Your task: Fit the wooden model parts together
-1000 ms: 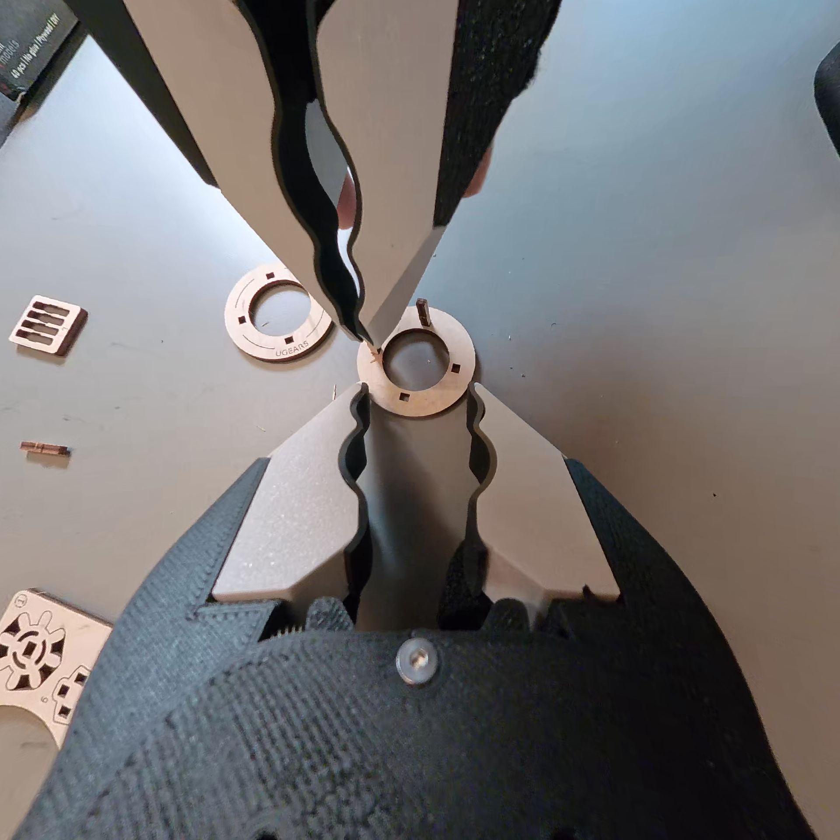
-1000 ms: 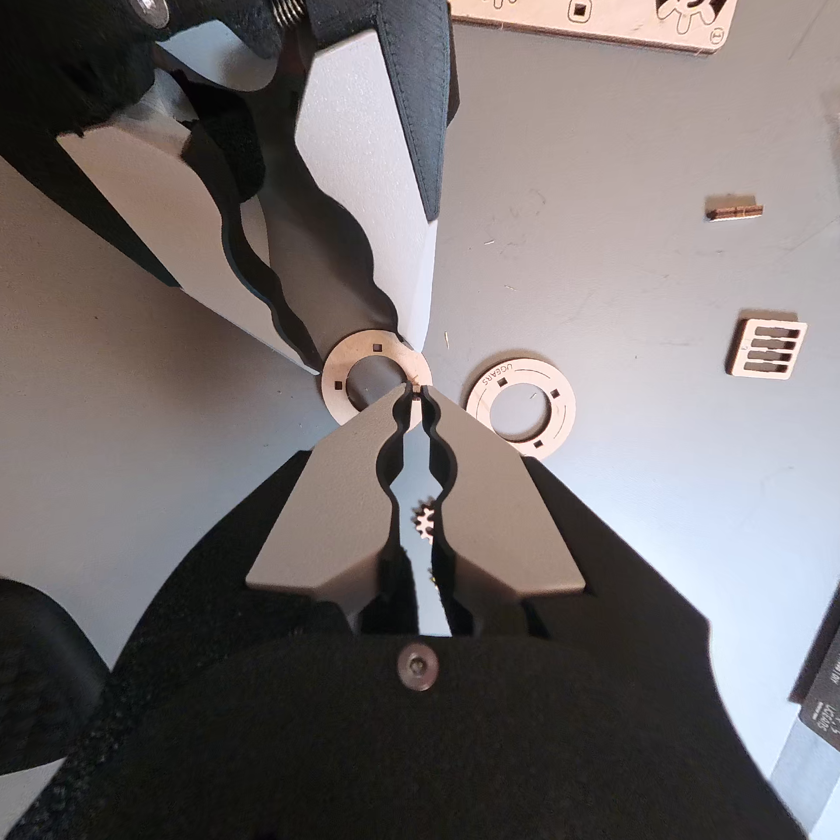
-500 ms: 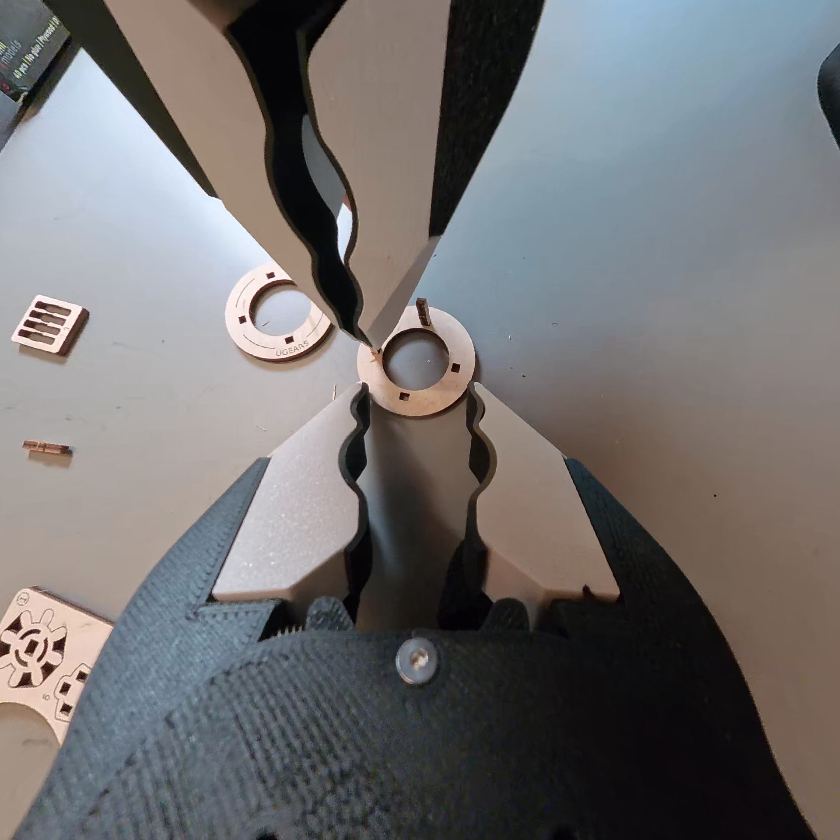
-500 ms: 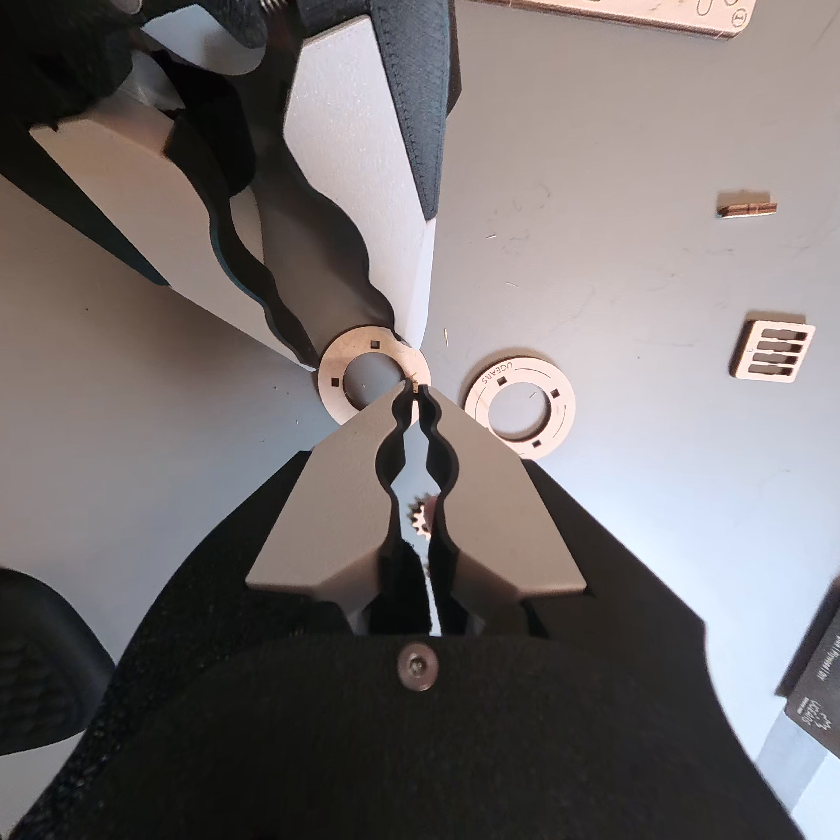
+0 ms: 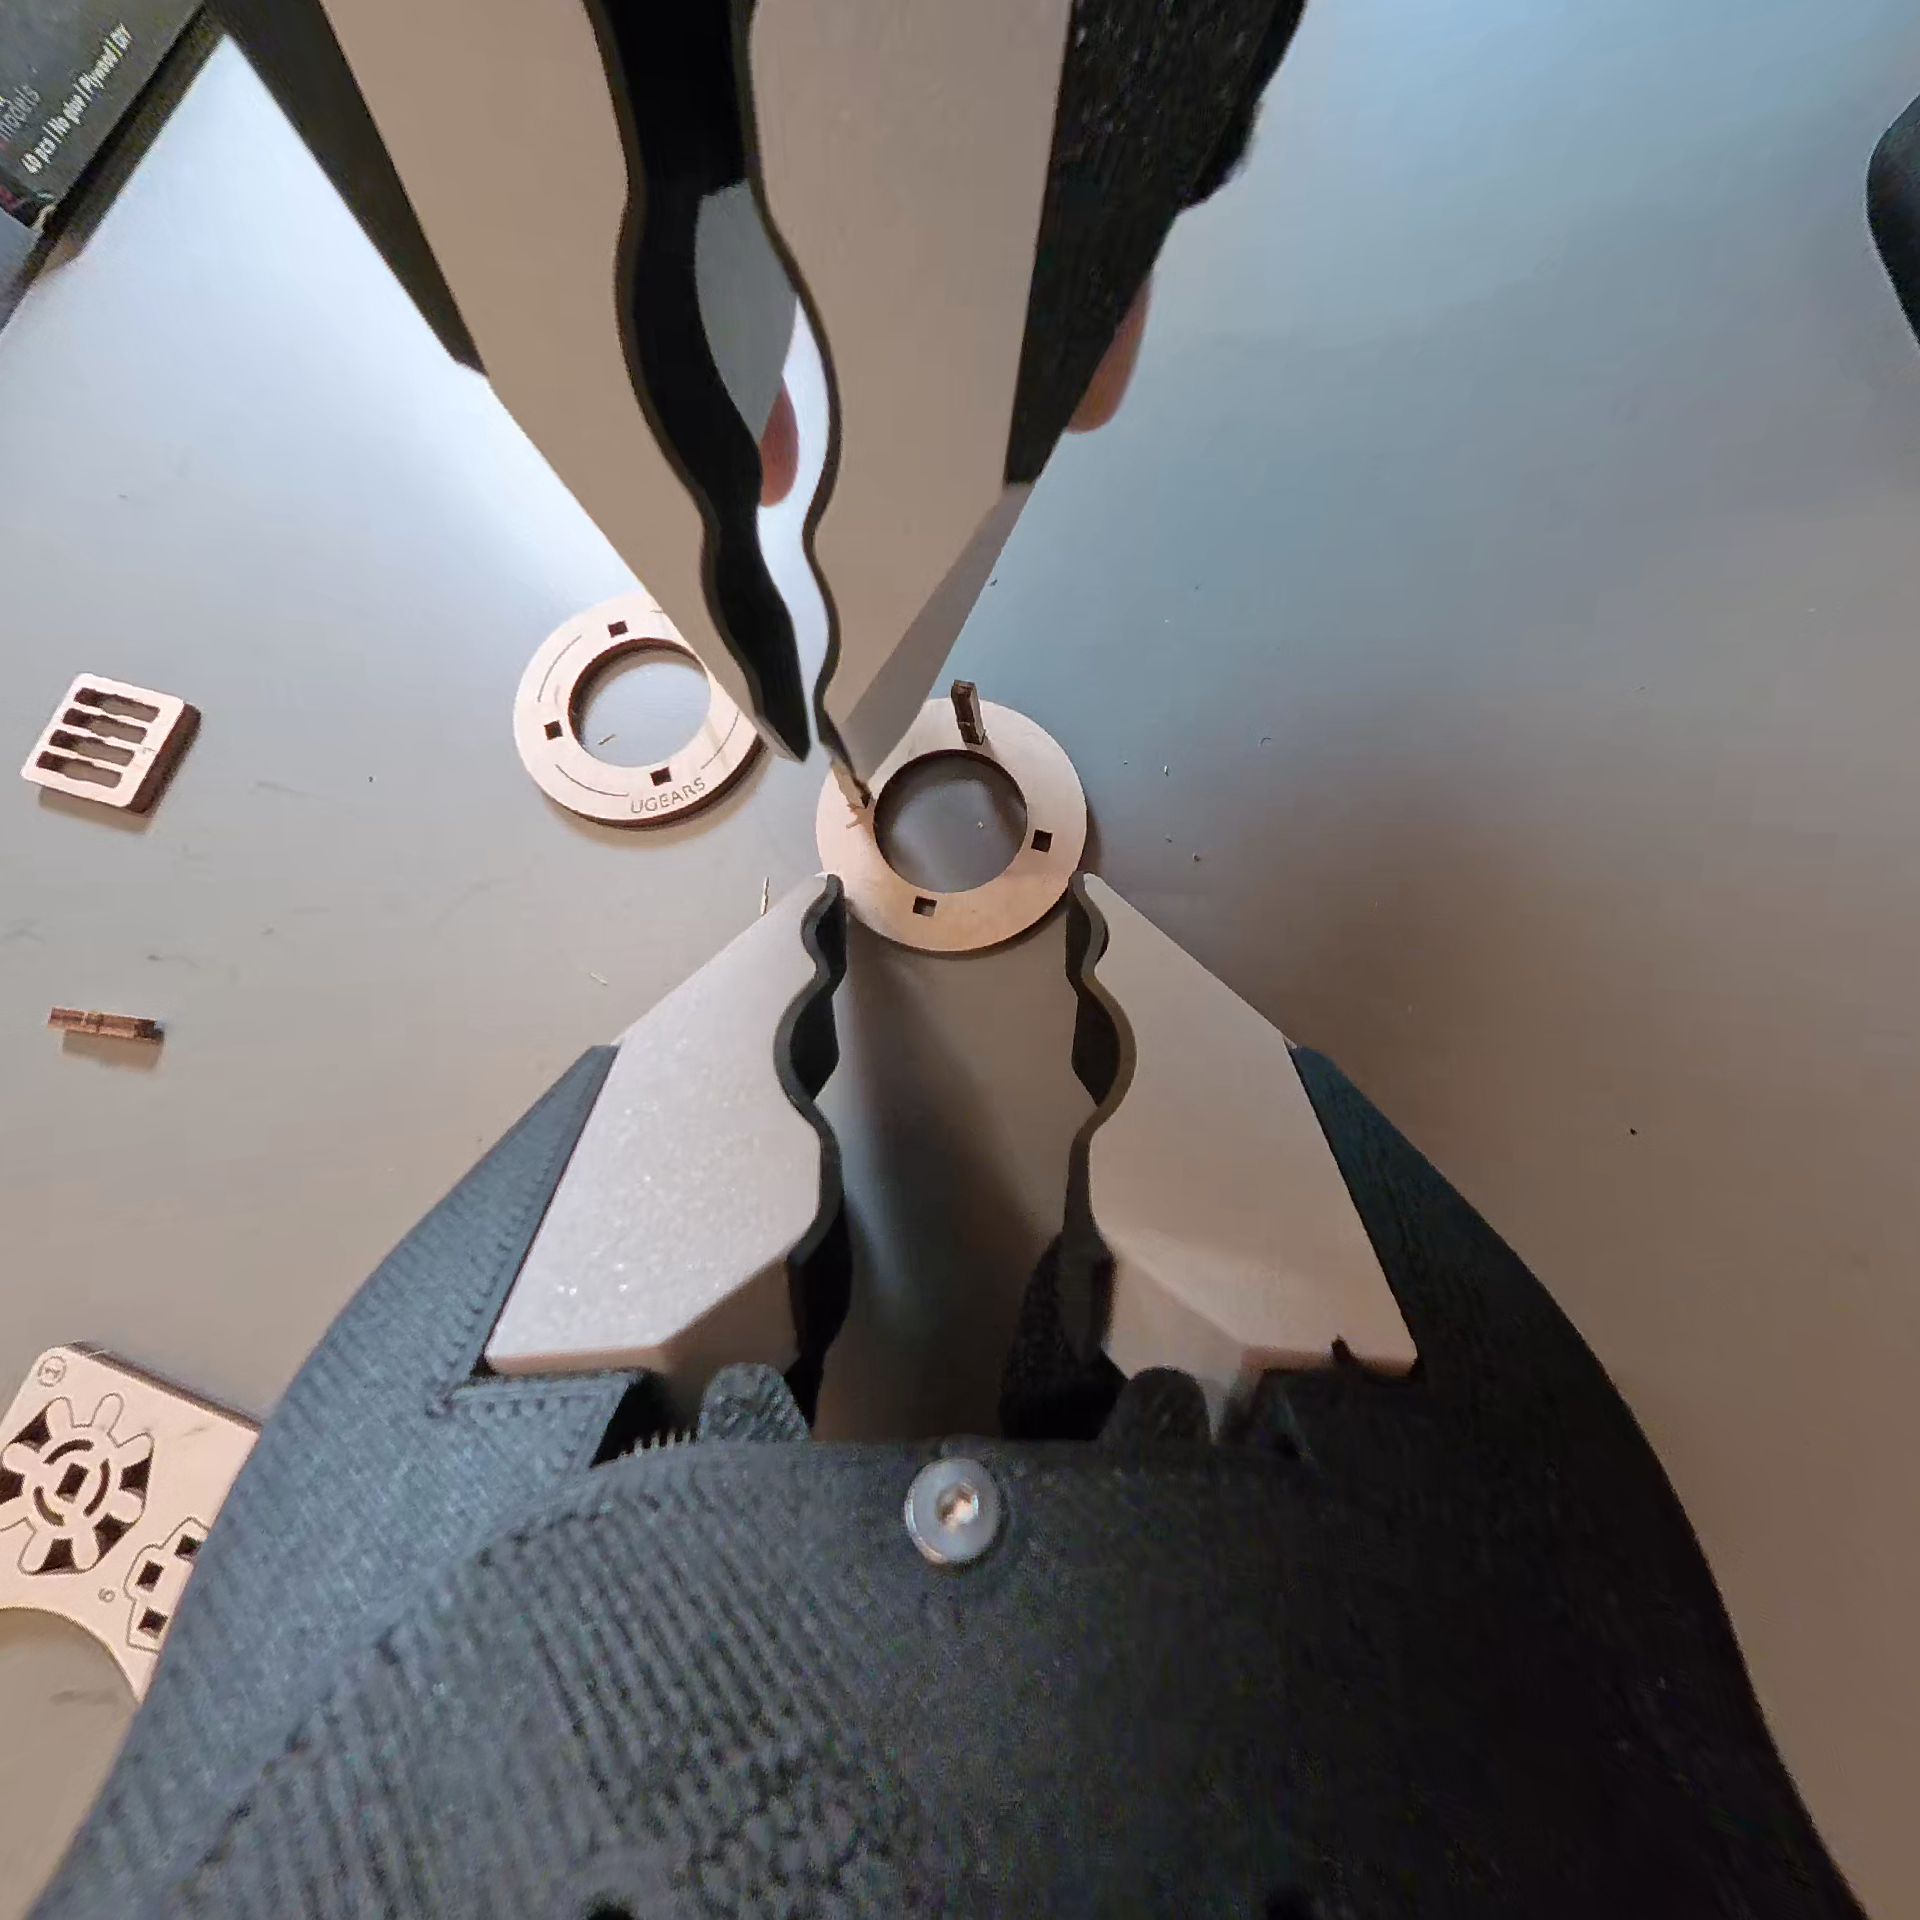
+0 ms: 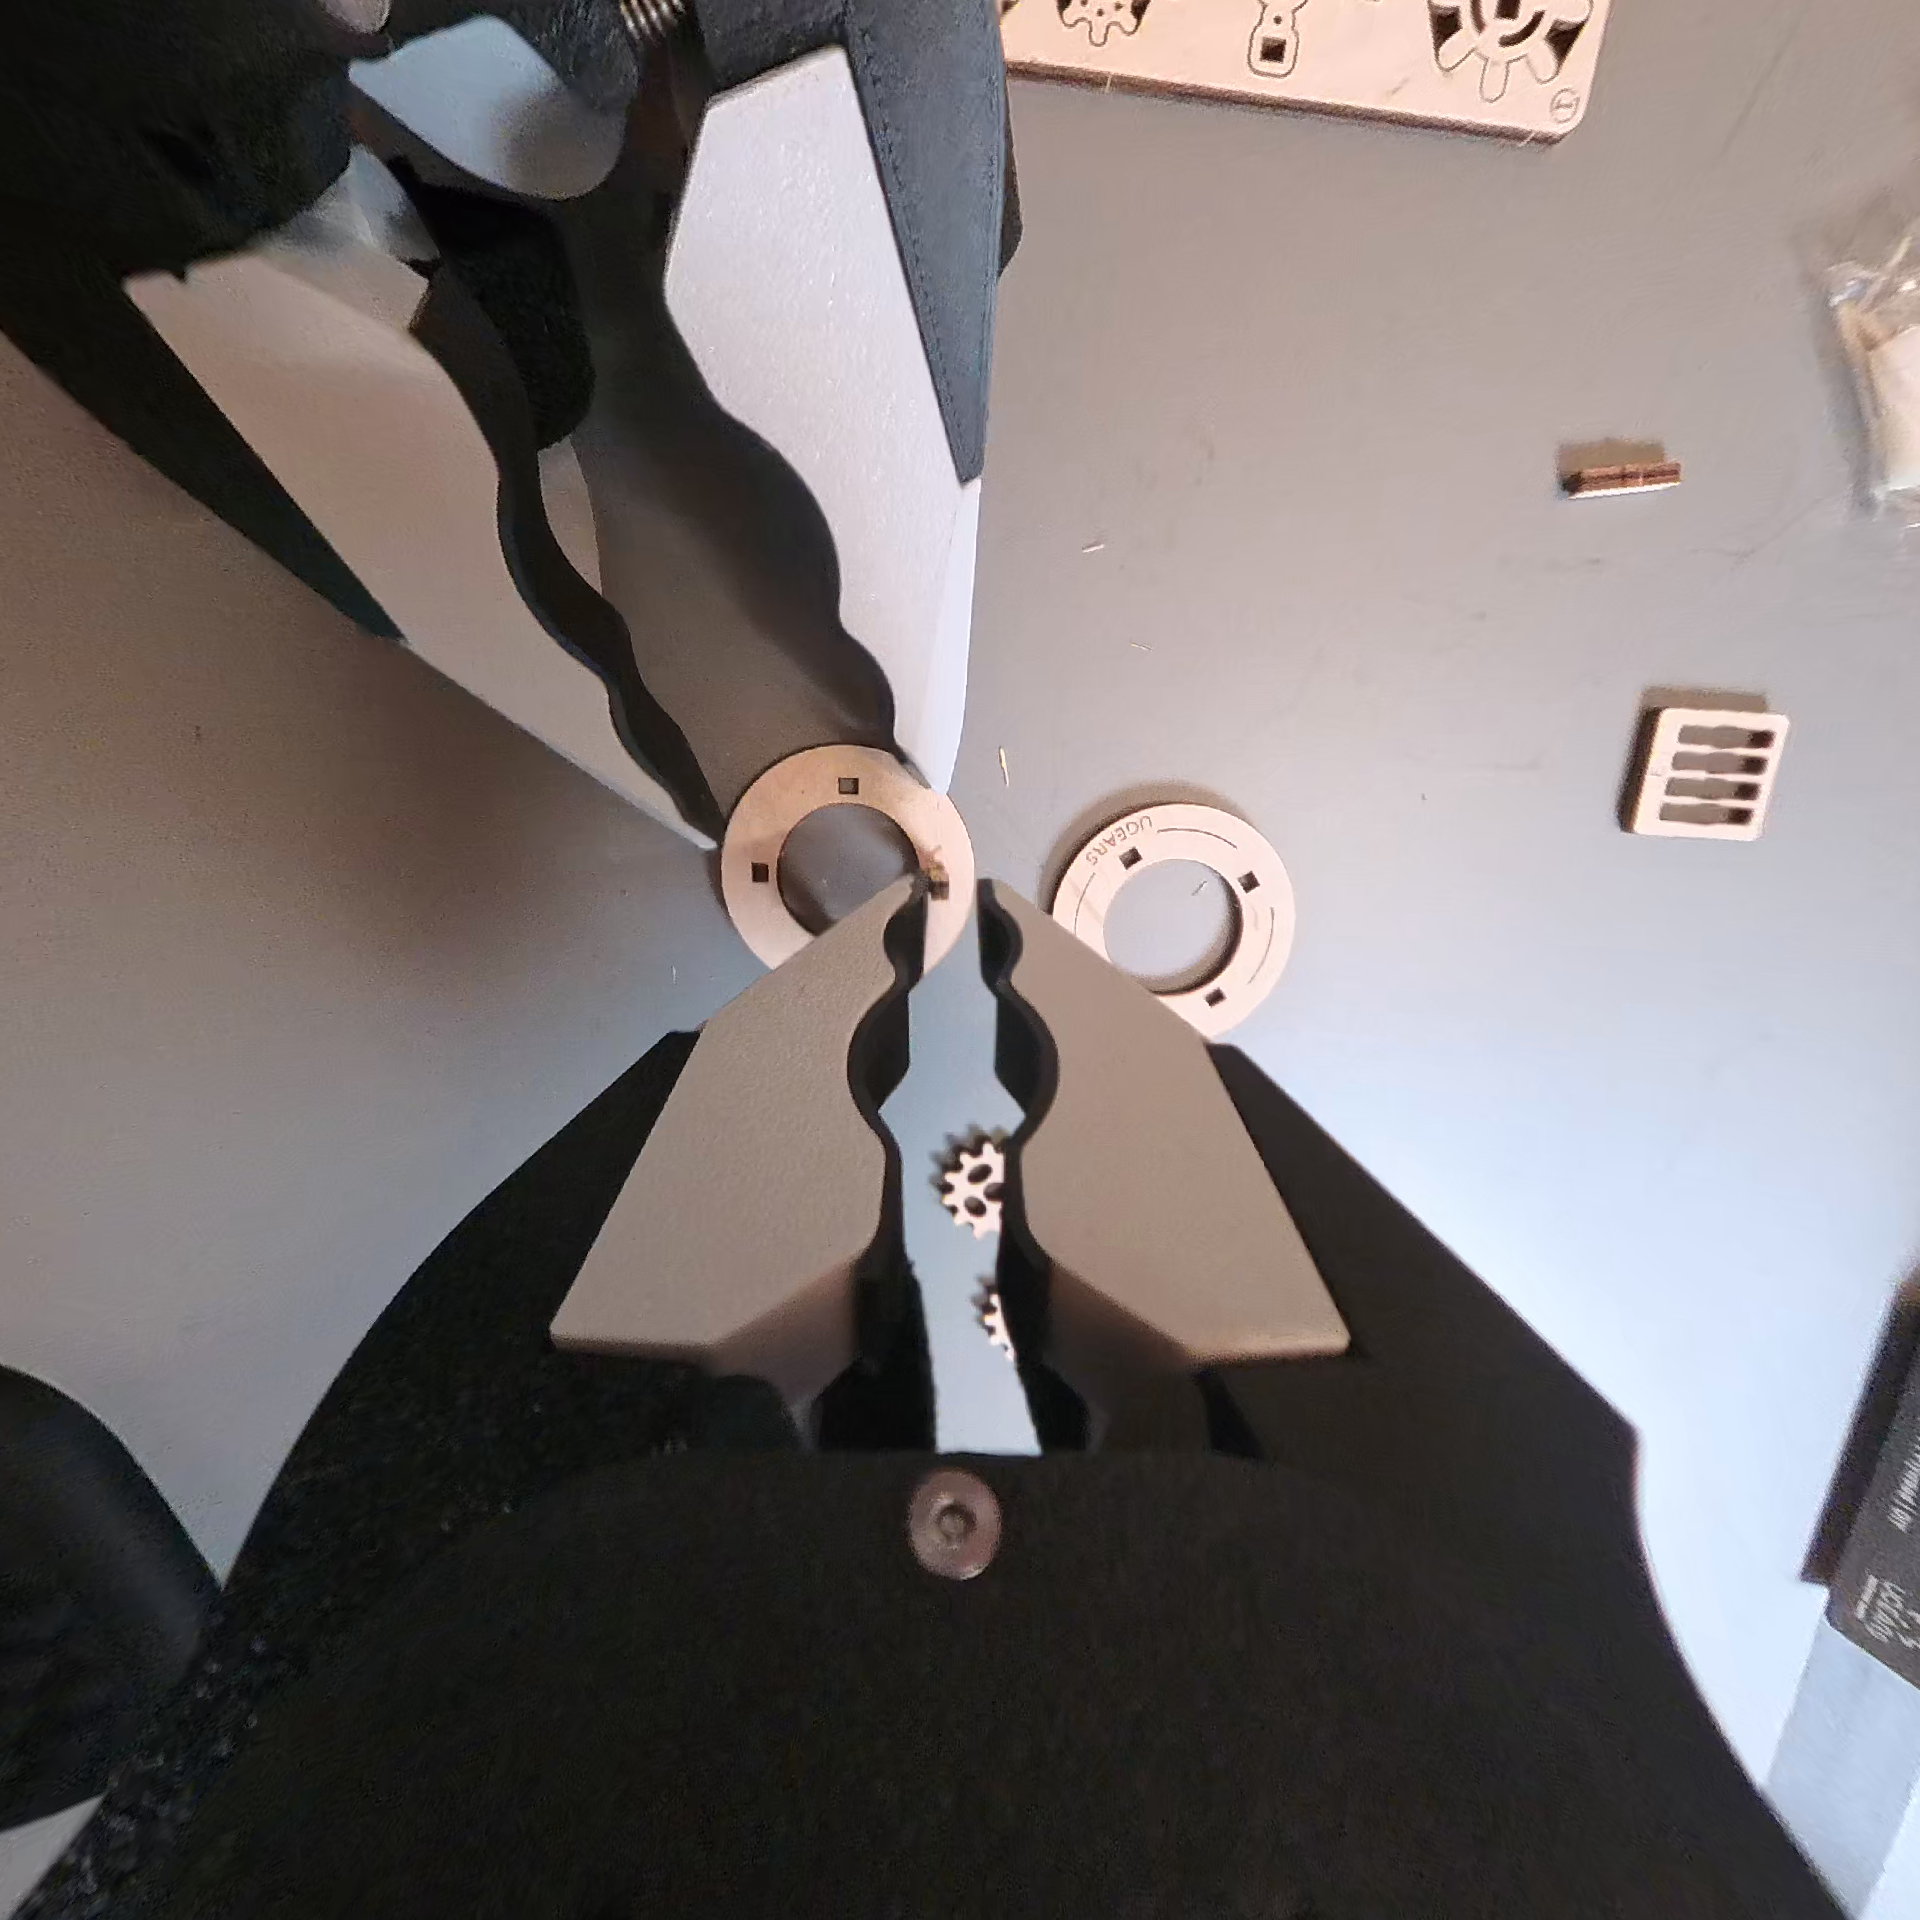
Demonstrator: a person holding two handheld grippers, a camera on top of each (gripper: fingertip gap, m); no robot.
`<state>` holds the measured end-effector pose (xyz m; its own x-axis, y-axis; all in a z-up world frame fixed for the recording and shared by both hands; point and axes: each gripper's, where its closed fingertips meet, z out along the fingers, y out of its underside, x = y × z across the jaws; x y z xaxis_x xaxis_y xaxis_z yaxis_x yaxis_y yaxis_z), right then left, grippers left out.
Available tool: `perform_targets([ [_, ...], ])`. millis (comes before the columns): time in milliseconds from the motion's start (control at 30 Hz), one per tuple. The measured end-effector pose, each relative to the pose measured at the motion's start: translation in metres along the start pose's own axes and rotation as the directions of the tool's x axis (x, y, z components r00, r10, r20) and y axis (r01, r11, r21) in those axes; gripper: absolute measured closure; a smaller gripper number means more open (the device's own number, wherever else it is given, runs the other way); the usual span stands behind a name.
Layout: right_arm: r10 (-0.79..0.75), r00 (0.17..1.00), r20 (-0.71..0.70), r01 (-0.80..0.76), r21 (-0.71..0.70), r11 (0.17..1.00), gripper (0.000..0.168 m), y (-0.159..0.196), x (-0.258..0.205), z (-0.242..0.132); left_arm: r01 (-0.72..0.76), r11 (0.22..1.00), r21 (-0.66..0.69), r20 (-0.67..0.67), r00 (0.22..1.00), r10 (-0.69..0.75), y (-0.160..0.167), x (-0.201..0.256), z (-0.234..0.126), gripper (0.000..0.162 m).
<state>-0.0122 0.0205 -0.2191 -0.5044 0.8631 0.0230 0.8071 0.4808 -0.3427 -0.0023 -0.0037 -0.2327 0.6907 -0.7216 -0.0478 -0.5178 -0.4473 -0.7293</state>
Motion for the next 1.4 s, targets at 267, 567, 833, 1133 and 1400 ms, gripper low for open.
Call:
perform_targets([
  [267, -0.001, 1.0, 0.003, 0.001, -0.007, 1.0, 0.164, 0.0025, -0.0011, 0.003, 0.0, 1.0, 0.0, -0.001, 1.0, 0.0, 0.0001, 0.0, -0.0001, 0.12],
  [567, -0.014, 1.0, 0.014, 0.014, -0.024, 1.0, 0.167, 0.0027, -0.0028, 0.006, 0.0, 1.0, 0.0, -0.002, 1.0, 0.0, 0.0, 0.0, -0.0002, 0.12],
  [833, -0.026, 1.0, 0.007, 0.026, -0.031, 0.999, 0.167, 0.0024, -0.0031, 0.005, -0.003, 1.0, 0.0, -0.001, 1.0, 0.003, -0.0001, 0.0001, -0.0001, 0.12],
  [1133, -0.01, 1.0, 0.016, 0.01, -0.016, 1.0, 0.166, 0.0009, -0.0023, 0.0024, -0.002, 1.0, -0.002, -0.007, 1.0, 0.002, -0.0001, 0.0002, 0.0001, 0.12],
  [1400, -0.013, 1.0, 0.023, 0.014, -0.031, 0.999, 0.168, 0.0003, -0.0031, 0.0016, -0.001, 1.0, -0.003, -0.007, 1.0, 0.001, 0.0, 0.0002, 0.0003, 0.12],
])
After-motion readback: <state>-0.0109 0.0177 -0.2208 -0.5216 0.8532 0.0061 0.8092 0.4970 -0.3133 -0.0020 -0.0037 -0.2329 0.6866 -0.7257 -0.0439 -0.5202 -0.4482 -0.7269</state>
